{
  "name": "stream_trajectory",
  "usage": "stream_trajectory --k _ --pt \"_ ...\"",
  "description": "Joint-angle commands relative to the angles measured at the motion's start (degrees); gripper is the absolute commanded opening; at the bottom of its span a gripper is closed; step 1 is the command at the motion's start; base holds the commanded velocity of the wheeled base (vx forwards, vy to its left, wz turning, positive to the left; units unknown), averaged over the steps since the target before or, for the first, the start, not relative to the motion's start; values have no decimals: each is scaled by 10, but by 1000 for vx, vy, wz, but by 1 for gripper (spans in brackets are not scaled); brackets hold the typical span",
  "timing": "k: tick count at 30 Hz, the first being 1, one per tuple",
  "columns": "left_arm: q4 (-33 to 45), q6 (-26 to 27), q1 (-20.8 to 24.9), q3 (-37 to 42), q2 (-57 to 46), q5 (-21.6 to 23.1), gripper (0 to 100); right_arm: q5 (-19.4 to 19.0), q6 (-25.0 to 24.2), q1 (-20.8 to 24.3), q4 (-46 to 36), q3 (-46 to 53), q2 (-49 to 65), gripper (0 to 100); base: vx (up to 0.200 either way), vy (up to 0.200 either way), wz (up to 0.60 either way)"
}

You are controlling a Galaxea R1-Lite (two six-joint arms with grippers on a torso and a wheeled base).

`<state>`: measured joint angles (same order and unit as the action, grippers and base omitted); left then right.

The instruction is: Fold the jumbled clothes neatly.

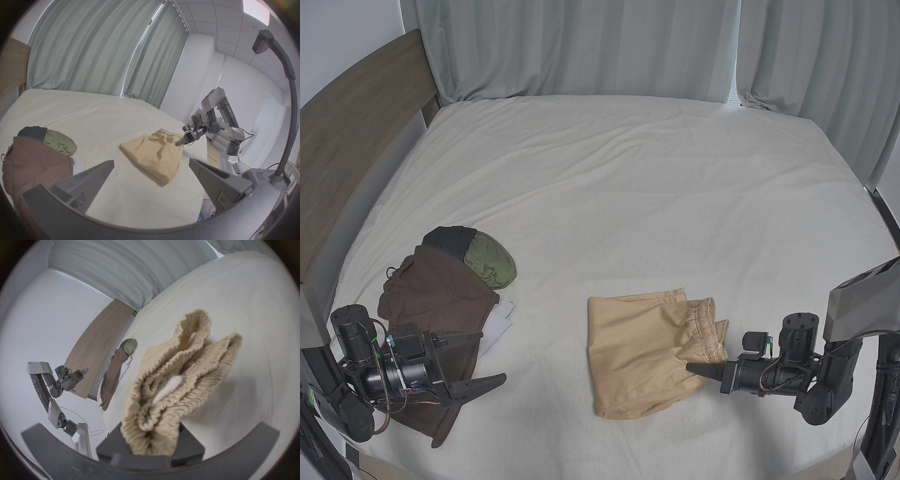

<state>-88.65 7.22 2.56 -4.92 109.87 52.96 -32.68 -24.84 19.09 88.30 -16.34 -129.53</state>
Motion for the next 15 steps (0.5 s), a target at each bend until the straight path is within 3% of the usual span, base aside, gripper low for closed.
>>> stream_trajectory --k 1,8,15 --pt "0 0 1 0 0 0 100 0 0 5 0 -1 45 0 0 0 0" --pt "0 1 1 4 -2 0 100 0 -2 12 0 -12 73 0 0 0 0" --pt "0 1 1 4 0 0 100 0 -62 31 -1 -41 116 0 0 0 0"
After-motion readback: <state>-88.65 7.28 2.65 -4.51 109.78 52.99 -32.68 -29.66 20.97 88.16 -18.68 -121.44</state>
